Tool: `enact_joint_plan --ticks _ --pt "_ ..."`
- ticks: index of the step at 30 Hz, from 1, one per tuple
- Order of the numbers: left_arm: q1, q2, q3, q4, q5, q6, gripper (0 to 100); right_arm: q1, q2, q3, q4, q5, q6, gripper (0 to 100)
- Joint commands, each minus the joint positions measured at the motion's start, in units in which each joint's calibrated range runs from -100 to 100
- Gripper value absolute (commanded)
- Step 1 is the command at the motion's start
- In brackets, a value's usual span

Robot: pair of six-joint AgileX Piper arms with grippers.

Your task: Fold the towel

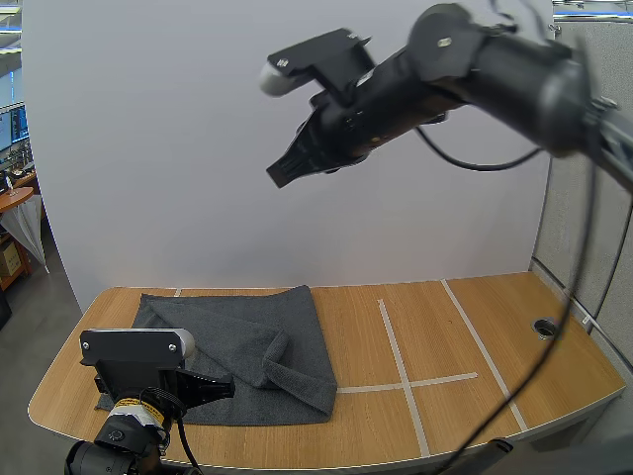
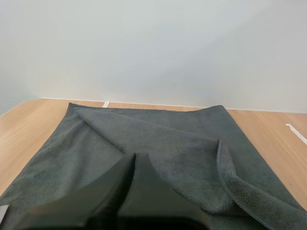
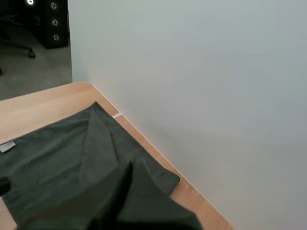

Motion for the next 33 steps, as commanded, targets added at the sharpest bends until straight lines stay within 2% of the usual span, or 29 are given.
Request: enact_joint_plan --ticks 1,4,9,11,15,20,25,26,33 --pt "-0.11 -0.3 0.0 0.3 -1.2 -0.3 0 -0.2 -10.7 1.3 0.1 10.4 6.1 0" --pt "-0.11 -0.3 0.0 0.3 -1.2 -0.3 0 -0.2 -15.5 1.3 -0.8 16.1 8.4 0" --pt "-0.11 -0.3 0.0 0.3 -1.2 -0.3 0 -0.2 -21.6 1.3 -7.4 25.3 10.8 0" --pt "-0.11 -0.3 0.0 0.3 -1.2 -0.2 0 -0.2 -24.0 1.3 -9.8 25.3 11.0 0" --pt "-0.11 -0.3 0.0 0.3 -1.4 -0.2 0 -0.2 -29.1 1.3 -10.4 25.3 11.3 0" --pt "-0.11 -0.3 -0.8 0.3 -10.0 -0.2 0 -0.2 -35.9 2.0 -10.9 25.3 12.5 0" --pt "-0.11 -0.3 -9.1 0.2 -7.2 -0.2 0 -0.2 -42.2 6.3 -12.1 25.3 14.7 0" --pt "-0.11 -0.3 -13.6 0.5 -2.2 0.0 0 0.0 -43.9 7.7 -12.1 25.3 15.0 0" --pt "-0.11 -0.3 -27.6 0.4 8.9 5.0 0 0.1 -50.4 16.0 -12.1 25.3 16.8 0"
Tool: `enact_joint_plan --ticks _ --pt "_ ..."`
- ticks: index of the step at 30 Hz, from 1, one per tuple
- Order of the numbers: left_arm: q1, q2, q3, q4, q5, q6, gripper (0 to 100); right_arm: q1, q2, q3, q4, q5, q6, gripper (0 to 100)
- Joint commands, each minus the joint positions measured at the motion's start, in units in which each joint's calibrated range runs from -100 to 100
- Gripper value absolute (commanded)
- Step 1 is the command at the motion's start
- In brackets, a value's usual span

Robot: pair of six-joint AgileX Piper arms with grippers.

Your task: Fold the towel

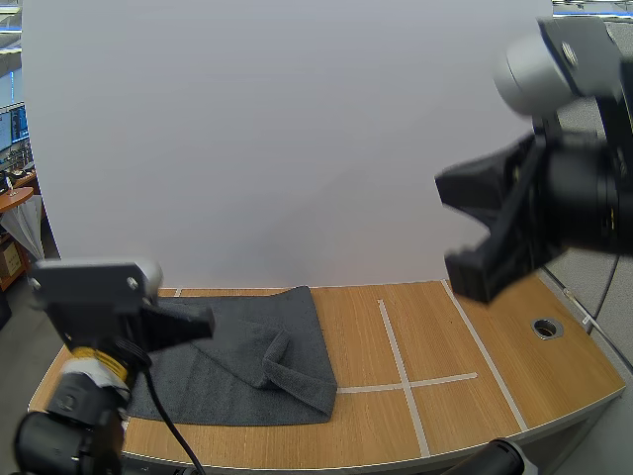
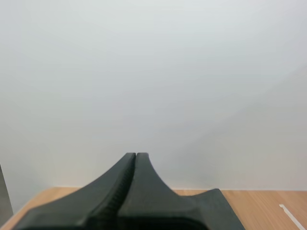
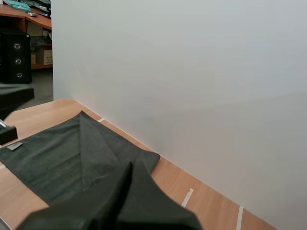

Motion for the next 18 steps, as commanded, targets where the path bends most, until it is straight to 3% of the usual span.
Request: enact_joint_plan --ticks 1,10,14,18 --pt "-0.11 -0.2 -15.1 0.2 13.7 4.7 0 0.1 -6.1 7.1 -0.3 0.0 1.6 0" --pt "-0.11 7.3 -16.6 -5.9 25.6 18.3 0 0.1 -8.1 8.2 -0.3 0.0 1.7 0" --pt "-0.11 19.3 -17.6 -6.8 25.6 22.0 0 0.1 -8.1 8.2 -0.3 0.0 1.7 0" --pt "-0.11 31.5 -21.3 -5.8 26.7 31.3 0 0.1 -8.1 8.2 0.3 0.0 1.7 0"
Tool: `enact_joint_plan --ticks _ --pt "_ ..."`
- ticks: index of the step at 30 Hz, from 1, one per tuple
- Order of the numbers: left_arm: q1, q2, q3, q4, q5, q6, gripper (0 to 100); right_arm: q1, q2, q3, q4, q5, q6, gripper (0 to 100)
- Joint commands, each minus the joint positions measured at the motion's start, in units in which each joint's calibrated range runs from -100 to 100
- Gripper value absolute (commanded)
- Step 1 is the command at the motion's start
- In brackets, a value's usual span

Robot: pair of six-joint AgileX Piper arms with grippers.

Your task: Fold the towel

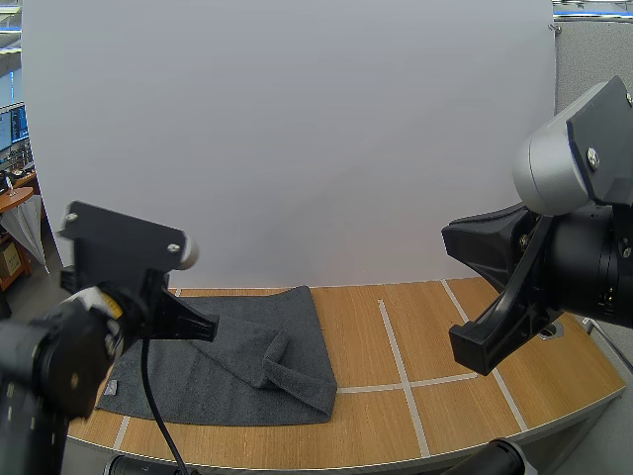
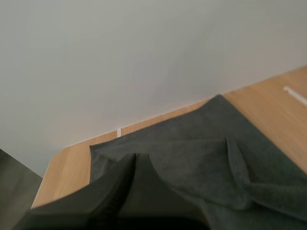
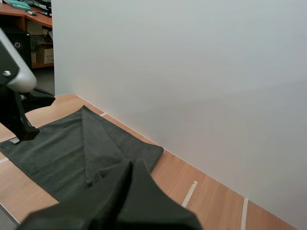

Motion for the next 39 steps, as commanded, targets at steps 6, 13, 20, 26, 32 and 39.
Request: enact_joint_plan --ticks 6,13,20,26,32,39 --pt "-0.11 37.2 -14.6 -4.7 4.0 12.4 0 0.1 -0.5 0.1 2.8 0.0 0.5 0" --pt "-0.11 56.6 -21.7 -19.4 6.2 24.7 0 0.1 -0.5 0.1 1.8 0.0 0.5 0" --pt "-0.11 71.4 -28.1 -29.0 14.4 29.1 0 0.1 -0.5 0.1 0.2 0.0 0.5 0" --pt "-0.30 82.3 -34.2 -32.2 22.6 29.9 25 0.1 -0.5 0.1 0.2 0.0 0.5 0" --pt "-1.04 89.0 -38.2 -31.8 27.4 30.3 67 0.1 -0.5 0.1 0.2 0.0 0.5 0" --pt "-3.95 92.5 -40.1 -29.5 26.5 30.4 75 0.1 -0.5 0.1 0.2 0.0 0.5 0"
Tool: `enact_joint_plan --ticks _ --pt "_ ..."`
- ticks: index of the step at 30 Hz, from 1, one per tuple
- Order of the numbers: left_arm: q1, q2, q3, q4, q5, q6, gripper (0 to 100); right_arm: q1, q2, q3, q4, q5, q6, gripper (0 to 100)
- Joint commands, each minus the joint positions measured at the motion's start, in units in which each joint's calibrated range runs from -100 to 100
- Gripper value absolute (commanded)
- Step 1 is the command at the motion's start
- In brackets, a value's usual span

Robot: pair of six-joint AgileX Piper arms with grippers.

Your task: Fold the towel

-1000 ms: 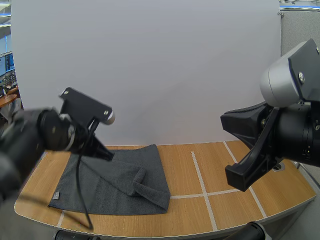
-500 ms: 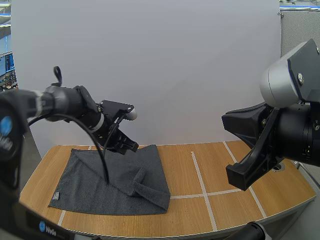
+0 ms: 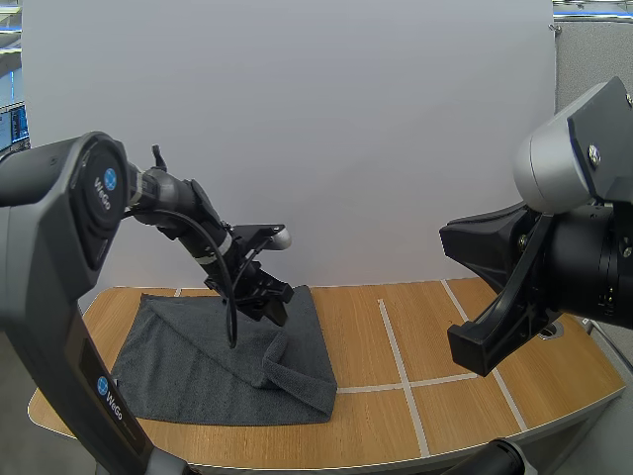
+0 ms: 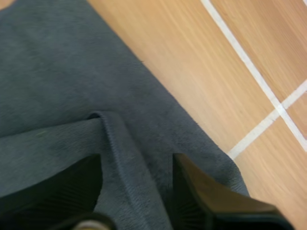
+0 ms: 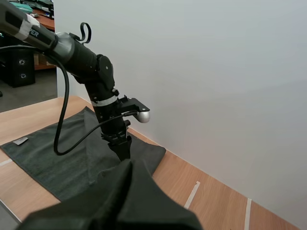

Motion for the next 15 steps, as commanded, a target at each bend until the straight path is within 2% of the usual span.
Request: enact_joint_plan --ticks 1,15 --pt "-2.83 2.6 -2.2 2.0 -0.3 0.3 75 0.1 -0.5 0.1 -0.3 0.0 0.1 0" --pt "-3.15 10.1 -7.3 4.2 -3.2 -1.5 75 0.1 -0.5 0.1 -0.7 0.0 0.1 0"
